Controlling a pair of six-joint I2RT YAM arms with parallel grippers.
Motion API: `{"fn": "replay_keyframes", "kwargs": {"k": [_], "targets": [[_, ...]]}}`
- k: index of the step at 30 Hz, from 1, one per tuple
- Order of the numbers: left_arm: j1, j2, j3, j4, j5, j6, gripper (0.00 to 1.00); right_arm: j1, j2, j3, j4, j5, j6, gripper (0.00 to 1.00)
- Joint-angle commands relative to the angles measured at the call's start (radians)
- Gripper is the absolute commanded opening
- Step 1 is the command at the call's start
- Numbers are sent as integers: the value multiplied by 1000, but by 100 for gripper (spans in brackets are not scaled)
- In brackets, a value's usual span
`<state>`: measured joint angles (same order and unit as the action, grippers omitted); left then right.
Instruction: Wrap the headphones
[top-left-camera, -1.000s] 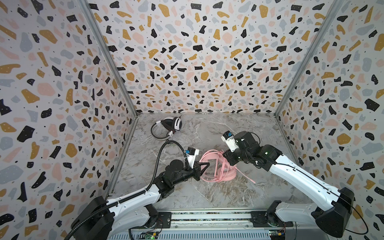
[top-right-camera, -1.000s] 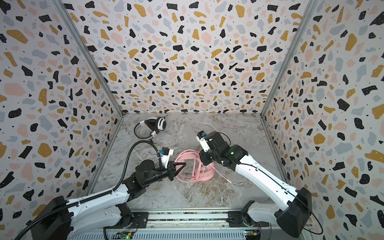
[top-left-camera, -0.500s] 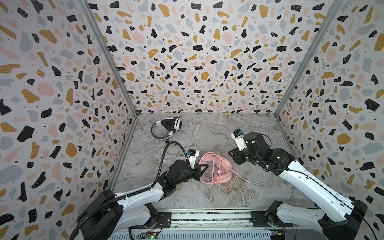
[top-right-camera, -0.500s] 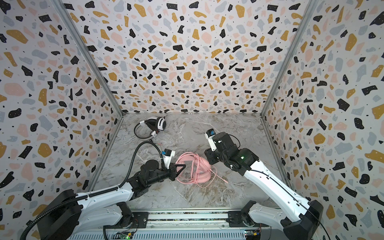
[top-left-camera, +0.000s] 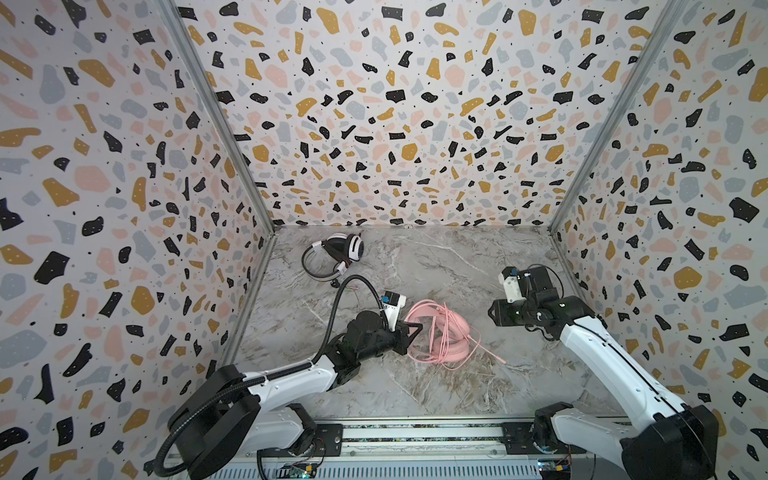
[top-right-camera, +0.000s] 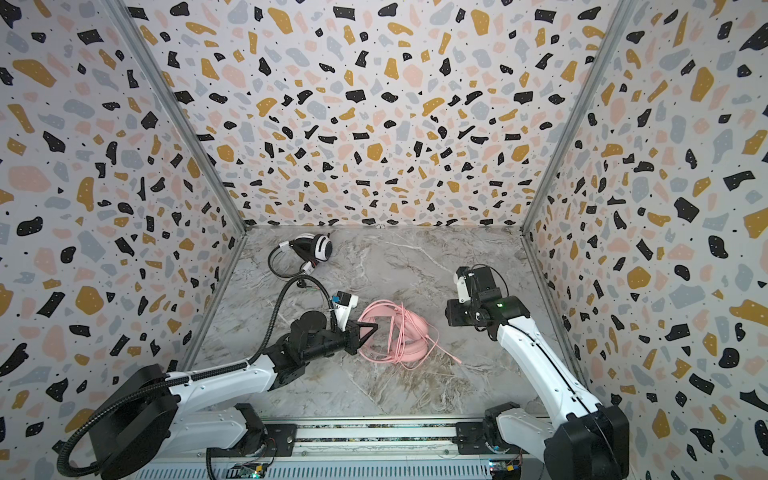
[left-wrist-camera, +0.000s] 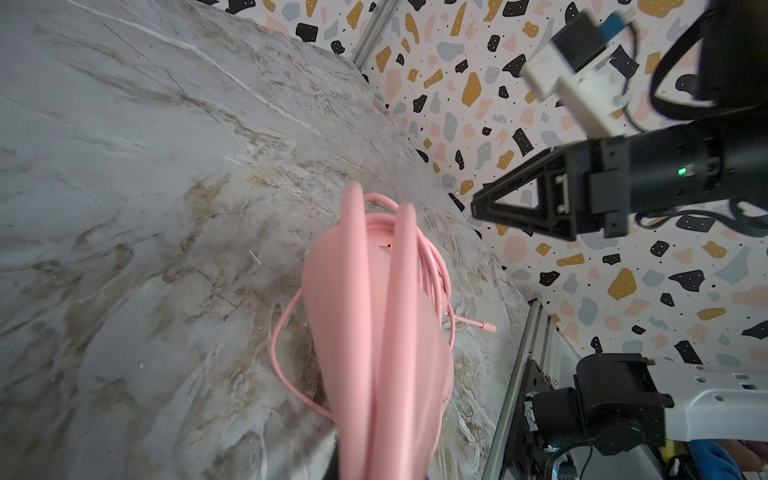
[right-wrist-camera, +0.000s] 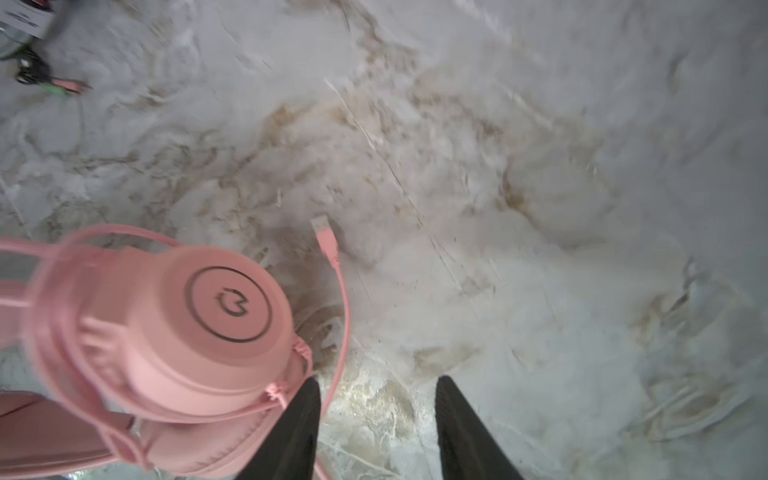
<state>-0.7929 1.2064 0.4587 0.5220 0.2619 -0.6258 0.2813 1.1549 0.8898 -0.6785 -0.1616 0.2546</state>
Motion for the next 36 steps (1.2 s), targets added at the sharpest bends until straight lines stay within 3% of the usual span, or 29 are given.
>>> {"fn": "replay_keyframes", "kwargs": {"k": [1, 13, 19, 21, 25, 27, 32, 36], "targets": [[4, -77, 23, 41, -20, 51, 0, -7, 32, -18, 31, -153, 23, 48], [4, -100, -8, 34, -13, 55, 0, 36, 208, -133, 258, -349, 97, 49], [5, -115, -15, 13, -15, 60, 0, 36, 245, -140, 277, -310, 86, 47], [4, -121, -21, 18, -15, 61, 0, 35, 249, -148, 289, -320, 85, 40], [4, -112, -21, 13, -2, 80, 0, 35, 223, -137, 327, -349, 115, 14], [4, -105, -12, -6, 6, 96, 0, 36, 196, -99, 313, -336, 119, 8], [4, -110, -2, -31, -2, 115, 0, 56, 114, 43, 206, -279, 104, 5], [4, -86, 13, -31, 1, 124, 0, 150, 70, 154, 124, -224, 122, 5]]}}
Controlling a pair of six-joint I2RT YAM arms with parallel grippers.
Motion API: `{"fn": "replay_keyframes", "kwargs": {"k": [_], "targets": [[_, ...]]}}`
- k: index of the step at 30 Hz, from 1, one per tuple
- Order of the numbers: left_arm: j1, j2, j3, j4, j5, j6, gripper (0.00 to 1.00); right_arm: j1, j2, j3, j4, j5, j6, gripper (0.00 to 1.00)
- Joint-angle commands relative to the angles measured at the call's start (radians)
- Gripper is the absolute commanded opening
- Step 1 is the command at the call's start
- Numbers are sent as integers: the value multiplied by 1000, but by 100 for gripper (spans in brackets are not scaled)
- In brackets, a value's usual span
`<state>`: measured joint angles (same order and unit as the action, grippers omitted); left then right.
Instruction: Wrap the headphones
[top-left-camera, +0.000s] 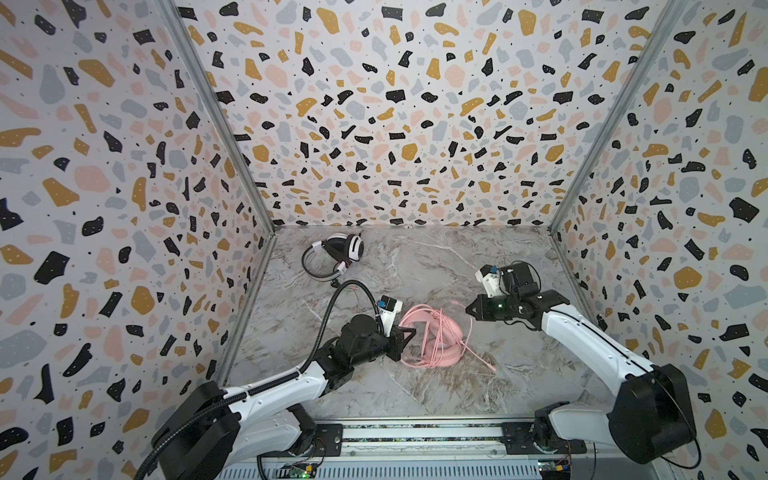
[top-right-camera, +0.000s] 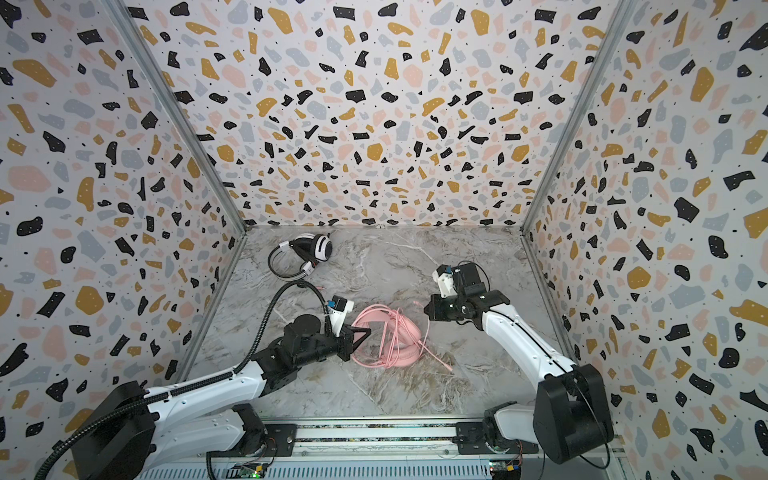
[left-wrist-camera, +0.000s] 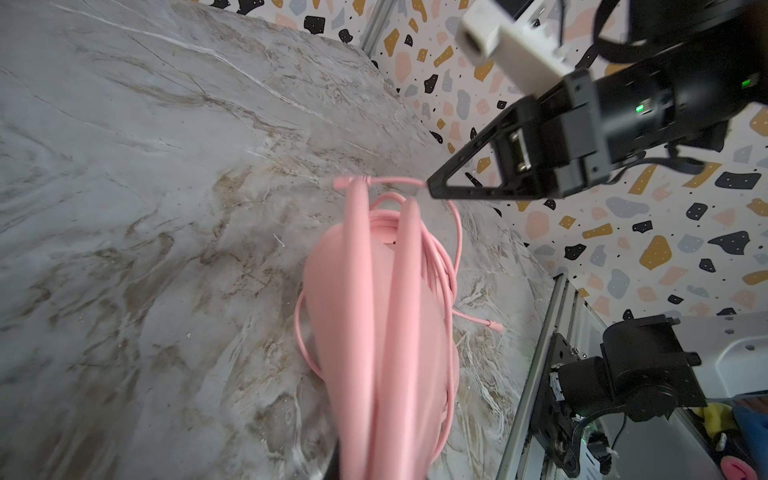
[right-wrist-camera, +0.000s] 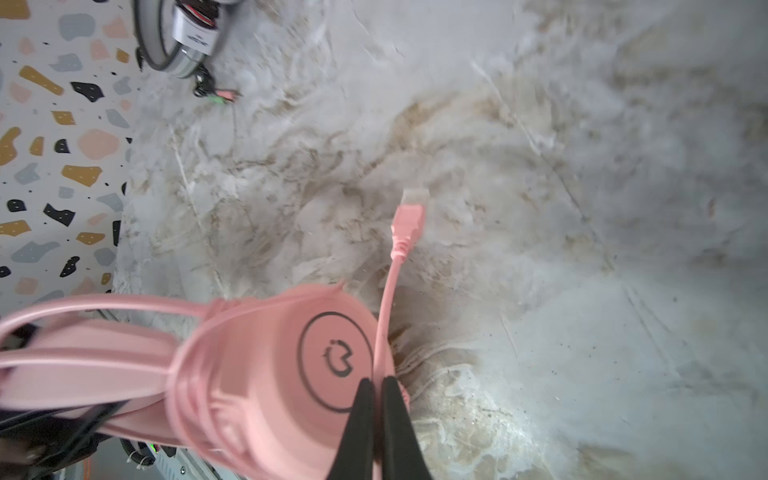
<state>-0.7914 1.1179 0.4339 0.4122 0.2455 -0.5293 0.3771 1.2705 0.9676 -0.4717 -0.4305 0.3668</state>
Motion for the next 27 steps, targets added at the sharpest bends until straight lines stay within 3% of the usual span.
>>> {"fn": "replay_keyframes", "kwargs": {"k": [1, 12, 16, 27], "targets": [[3, 12, 42, 84, 20, 27, 0, 80, -54, 92, -94, 54, 21, 5], [9, 108, 90, 168, 20, 1, 0, 361, -13, 273, -129, 119, 116, 5], [80, 91, 37, 329, 61, -109, 0, 357, -48, 262, -156, 167, 115, 5], [210, 105, 48, 568, 130, -292, 0, 307, -126, 214, -164, 152, 132, 5]]}}
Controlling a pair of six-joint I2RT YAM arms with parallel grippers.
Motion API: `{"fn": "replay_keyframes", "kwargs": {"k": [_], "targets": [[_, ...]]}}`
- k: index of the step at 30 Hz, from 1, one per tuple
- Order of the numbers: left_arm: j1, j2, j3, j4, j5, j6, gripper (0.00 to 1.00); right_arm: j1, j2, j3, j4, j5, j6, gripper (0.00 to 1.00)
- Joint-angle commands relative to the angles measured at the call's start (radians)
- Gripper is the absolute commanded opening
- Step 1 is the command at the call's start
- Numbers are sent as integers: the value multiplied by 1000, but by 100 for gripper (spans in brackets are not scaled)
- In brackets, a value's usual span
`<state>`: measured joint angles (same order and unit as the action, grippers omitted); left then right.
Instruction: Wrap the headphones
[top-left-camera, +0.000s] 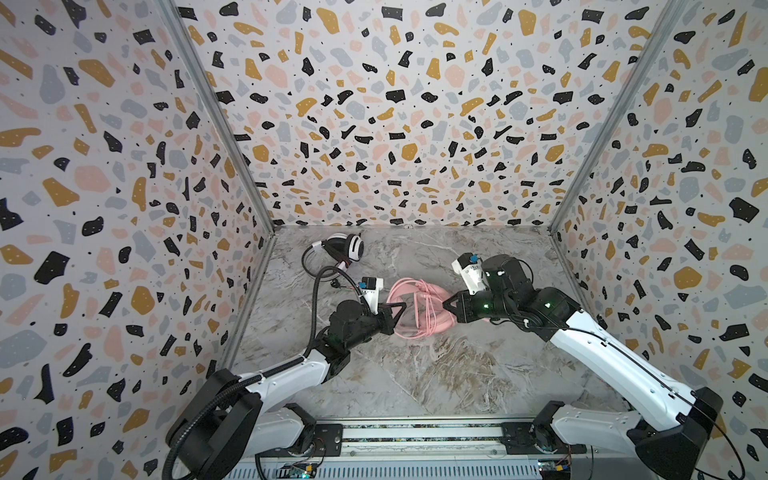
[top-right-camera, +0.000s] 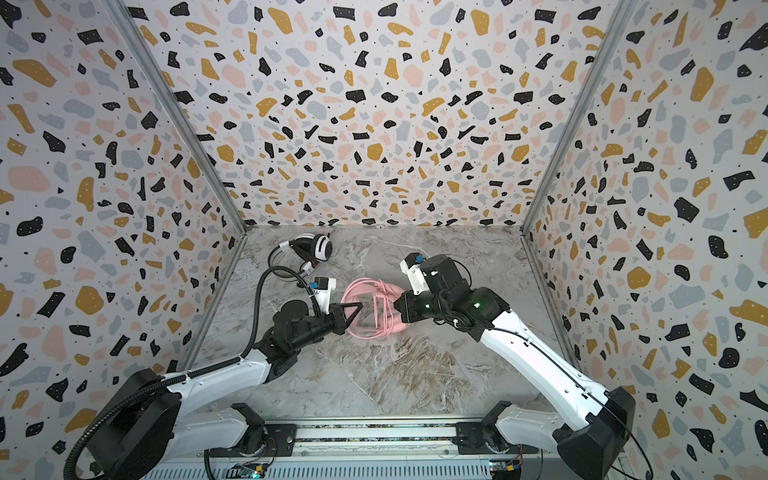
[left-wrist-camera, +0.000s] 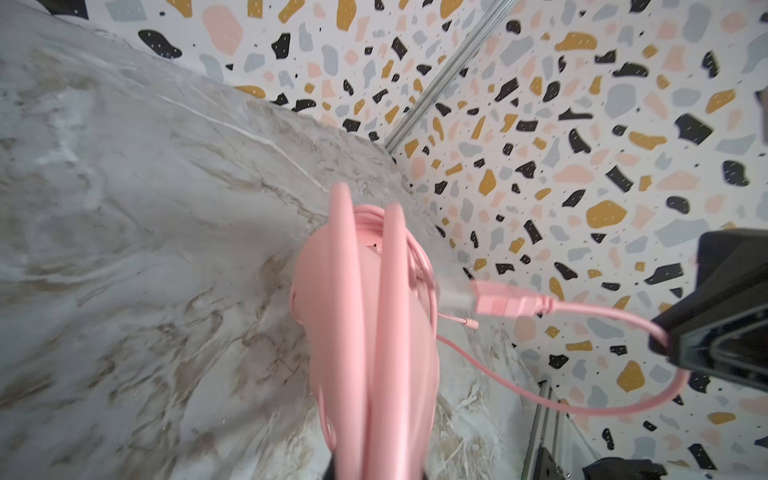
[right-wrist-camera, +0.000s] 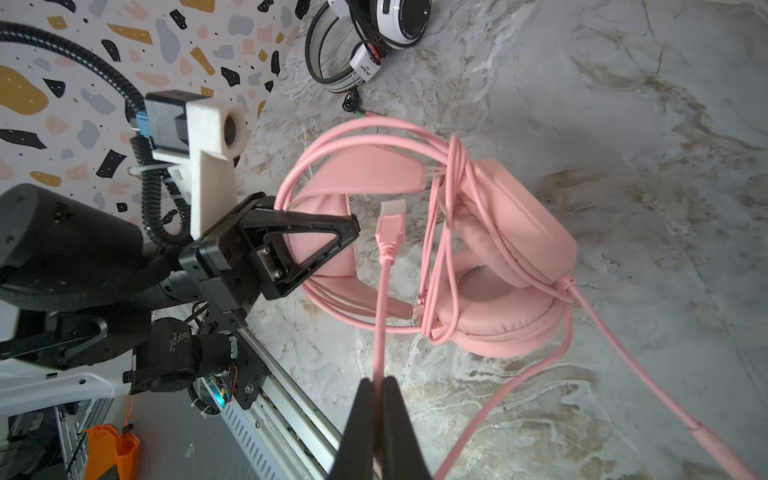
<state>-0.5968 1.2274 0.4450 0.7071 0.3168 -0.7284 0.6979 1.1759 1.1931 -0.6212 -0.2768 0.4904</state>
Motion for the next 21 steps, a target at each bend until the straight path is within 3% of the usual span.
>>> {"fn": "replay_keyframes", "kwargs": {"k": [1, 13, 17, 21], "targets": [[22, -1, 38, 292, 60, -109, 0, -14, -36, -12, -11, -5, 10, 5], [65, 35, 98, 440, 84, -255, 0, -18, -47, -19, -19, -14, 8, 5], [93, 51, 109, 525, 68, -332, 0, -12, -47, -39, 11, -66, 24, 5], [111, 50, 167, 423, 75, -266, 0, 1, -59, -23, 28, -67, 33, 5]]}}
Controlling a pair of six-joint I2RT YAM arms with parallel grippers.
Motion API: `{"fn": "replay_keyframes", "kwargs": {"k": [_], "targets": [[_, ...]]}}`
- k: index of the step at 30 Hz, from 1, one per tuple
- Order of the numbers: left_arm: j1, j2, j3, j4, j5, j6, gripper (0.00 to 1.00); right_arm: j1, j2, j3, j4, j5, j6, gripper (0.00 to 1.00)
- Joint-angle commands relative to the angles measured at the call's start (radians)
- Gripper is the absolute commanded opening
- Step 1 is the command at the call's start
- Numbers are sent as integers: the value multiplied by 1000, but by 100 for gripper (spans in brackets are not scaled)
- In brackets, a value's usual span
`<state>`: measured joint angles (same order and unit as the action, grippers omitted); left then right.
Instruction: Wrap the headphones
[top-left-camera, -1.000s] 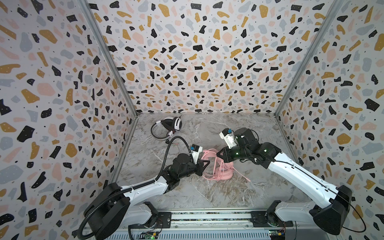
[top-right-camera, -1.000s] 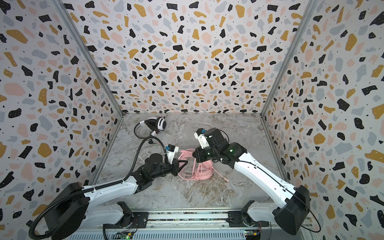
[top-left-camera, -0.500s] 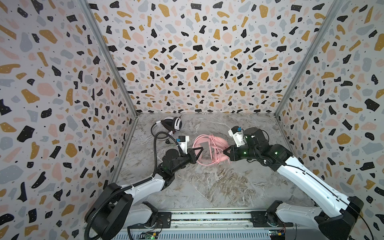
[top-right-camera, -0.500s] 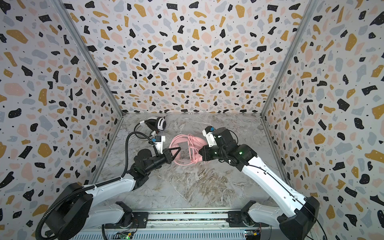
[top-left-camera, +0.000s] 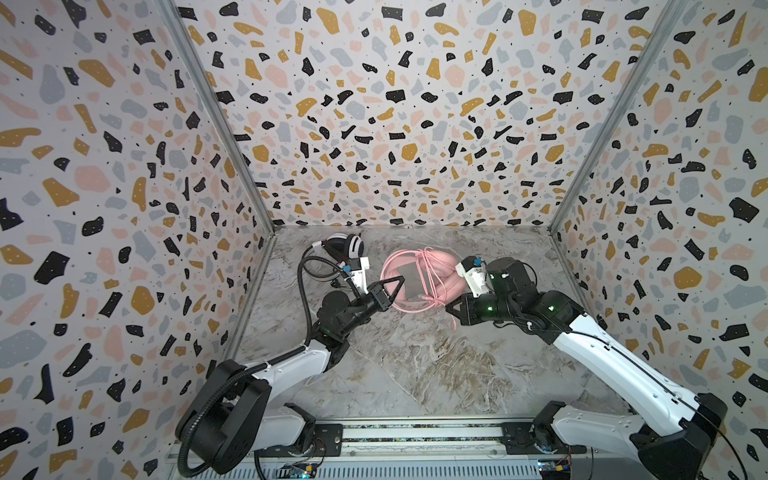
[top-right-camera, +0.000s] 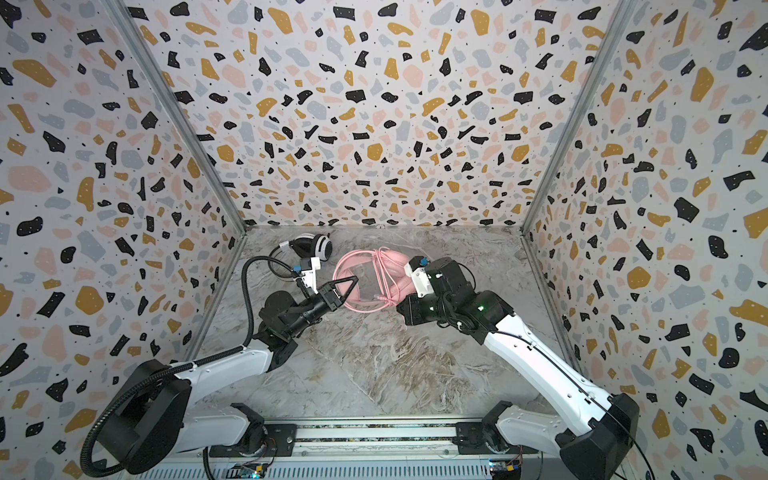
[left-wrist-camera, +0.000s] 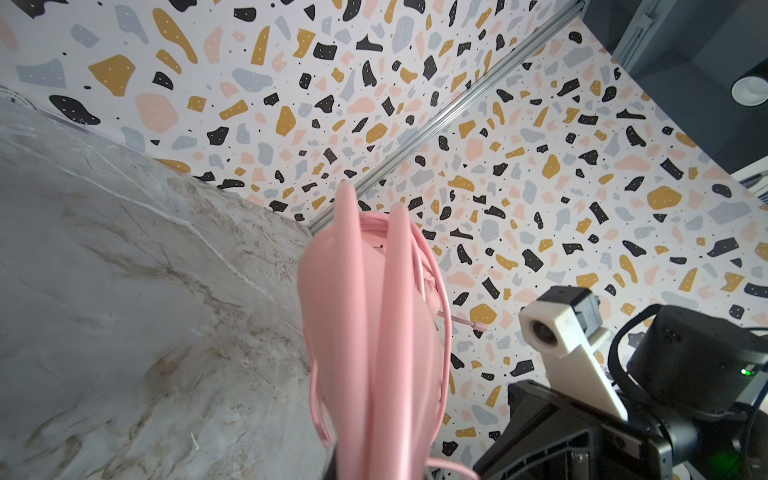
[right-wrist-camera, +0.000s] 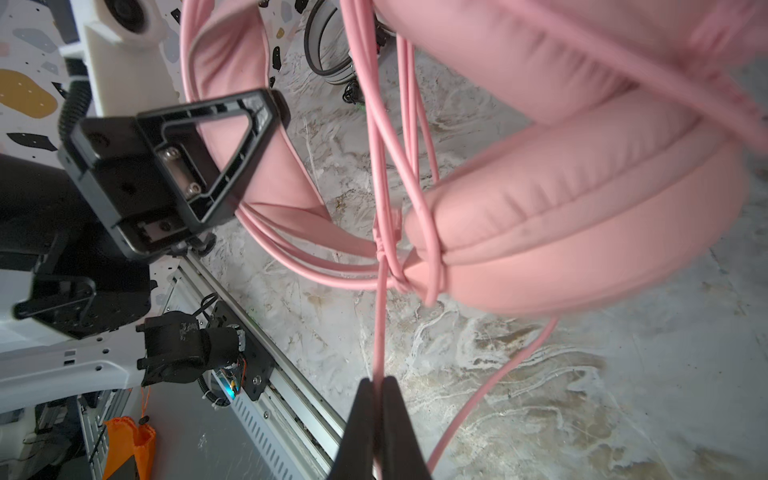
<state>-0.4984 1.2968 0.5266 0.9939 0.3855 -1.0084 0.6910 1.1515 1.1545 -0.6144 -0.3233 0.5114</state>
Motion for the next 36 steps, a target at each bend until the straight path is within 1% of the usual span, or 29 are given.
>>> {"fn": "replay_keyframes", "kwargs": {"k": [1, 3, 6, 11, 18, 20, 23, 25, 27, 30, 33, 36], "targets": [[11, -25, 98, 85, 5, 47, 0, 7, -35, 34, 15, -13, 9, 5], [9, -24, 107, 42, 3, 84, 0, 7, -31, 72, 7, -11, 1, 5], [9, -7, 103, 32, -14, 106, 0, 21, -1, 139, 13, -66, -1, 5], [9, 67, 134, 65, -63, 110, 0, 108, 71, 294, -17, -67, -8, 5], [7, 231, 221, 217, -50, 18, 0, 216, 172, 454, -9, -103, -1, 5], [7, 257, 231, 251, -52, -4, 0, 240, 195, 475, 7, -117, 5, 5], [5, 271, 242, 252, -60, -6, 0, 263, 226, 498, 38, -146, 15, 5], [1, 276, 245, 251, -51, -6, 0, 261, 239, 531, 15, -131, -4, 5], [-1, 267, 239, 246, -27, -2, 0, 237, 234, 565, -52, -66, -36, 5], [1, 216, 221, 133, -26, 77, 0, 125, 171, 556, -84, -79, -56, 5], [1, 166, 226, -1, 12, 180, 0, -48, 119, 612, -180, -53, -116, 5], [1, 113, 221, -123, 76, 261, 0, -260, 108, 751, -289, -25, -206, 6]]}}
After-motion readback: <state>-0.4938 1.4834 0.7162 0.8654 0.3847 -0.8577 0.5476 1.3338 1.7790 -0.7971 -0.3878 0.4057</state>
